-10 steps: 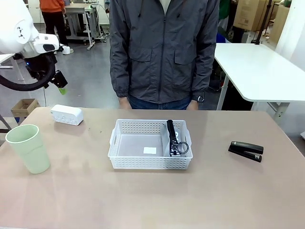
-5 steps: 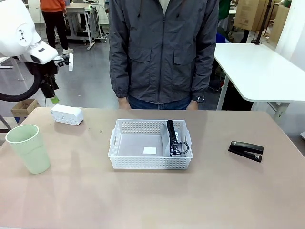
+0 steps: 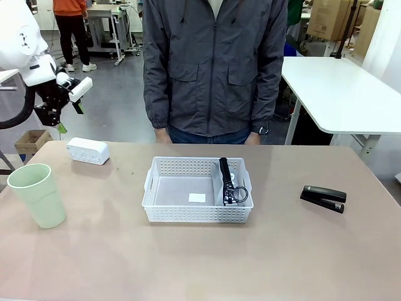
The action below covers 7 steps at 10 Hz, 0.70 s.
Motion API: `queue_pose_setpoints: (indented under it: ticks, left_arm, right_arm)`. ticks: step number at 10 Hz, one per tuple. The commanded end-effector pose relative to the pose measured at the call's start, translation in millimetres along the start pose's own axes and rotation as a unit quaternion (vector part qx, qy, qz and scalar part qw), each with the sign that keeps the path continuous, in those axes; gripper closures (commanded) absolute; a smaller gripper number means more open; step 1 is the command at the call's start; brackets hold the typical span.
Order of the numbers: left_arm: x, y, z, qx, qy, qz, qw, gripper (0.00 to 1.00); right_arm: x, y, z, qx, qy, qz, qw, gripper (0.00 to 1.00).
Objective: Efficiently arrange items inside the basket to fit them all.
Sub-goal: Pick up the Digital clock and place it inside the Organizing basket.
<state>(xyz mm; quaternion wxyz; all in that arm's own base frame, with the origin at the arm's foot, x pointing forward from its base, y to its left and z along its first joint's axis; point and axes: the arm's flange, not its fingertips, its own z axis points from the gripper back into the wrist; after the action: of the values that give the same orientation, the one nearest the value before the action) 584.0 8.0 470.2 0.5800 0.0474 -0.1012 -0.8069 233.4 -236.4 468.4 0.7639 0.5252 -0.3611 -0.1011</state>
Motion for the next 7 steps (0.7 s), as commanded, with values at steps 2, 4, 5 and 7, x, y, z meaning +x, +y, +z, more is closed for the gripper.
queue_pose_setpoints:
  ticks: [2, 4, 5, 7]
  left_arm:
    - [-1.2, -5.3, -4.8, -0.013, 0.016, 0.017, 1.0, 0.0]
    - [-0.7, -2.3, -3.2, -0.006, 0.004, 0.007, 1.0, 0.0]
    - [-4.7, 8.6, -16.2, -0.017, -0.002, 0.024, 1.0, 0.0]
    - [-8.9, 22.6, -43.3, -0.019, -0.004, 0.031, 0.999, 0.0]
  right_arm:
    - [3.0, -0.3, -0.8, 0.011, -0.01, 0.013, 1.0, 0.0]
    - [3.0, -0.3, -0.8, 0.011, -0.01, 0.013, 1.0, 0.0]
    - [3.0, -0.3, -0.8, 0.011, -0.01, 0.013, 1.0, 0.0]
    - [3.0, -0.3, -0.8, 0.011, -0.01, 0.013, 1.0, 0.0]
